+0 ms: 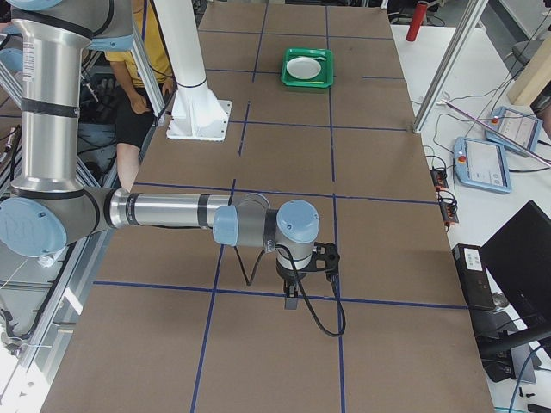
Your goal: Place fork
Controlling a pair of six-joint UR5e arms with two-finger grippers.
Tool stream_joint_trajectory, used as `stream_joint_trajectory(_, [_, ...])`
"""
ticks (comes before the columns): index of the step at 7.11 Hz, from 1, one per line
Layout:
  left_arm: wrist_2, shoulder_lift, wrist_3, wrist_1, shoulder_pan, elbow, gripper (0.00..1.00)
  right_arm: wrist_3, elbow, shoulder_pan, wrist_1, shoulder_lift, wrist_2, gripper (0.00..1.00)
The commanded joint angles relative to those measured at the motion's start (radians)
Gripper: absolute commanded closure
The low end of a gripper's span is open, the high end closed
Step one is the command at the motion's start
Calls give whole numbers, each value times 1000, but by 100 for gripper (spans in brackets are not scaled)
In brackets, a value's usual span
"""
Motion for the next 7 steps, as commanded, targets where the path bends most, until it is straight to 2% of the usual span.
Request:
stream_joint_trajectory(1, [1, 47, -1, 30, -4, -51, 0, 0, 0, 0, 0, 0, 0, 0])
stream_joint_trajectory(3, [1, 58, 4, 32, -59, -42, 0, 0, 0, 0, 0, 0, 0, 0])
stream_joint_trajectory(7, [5, 55, 4, 49, -57, -56, 0, 0, 0, 0, 0, 0, 0, 0])
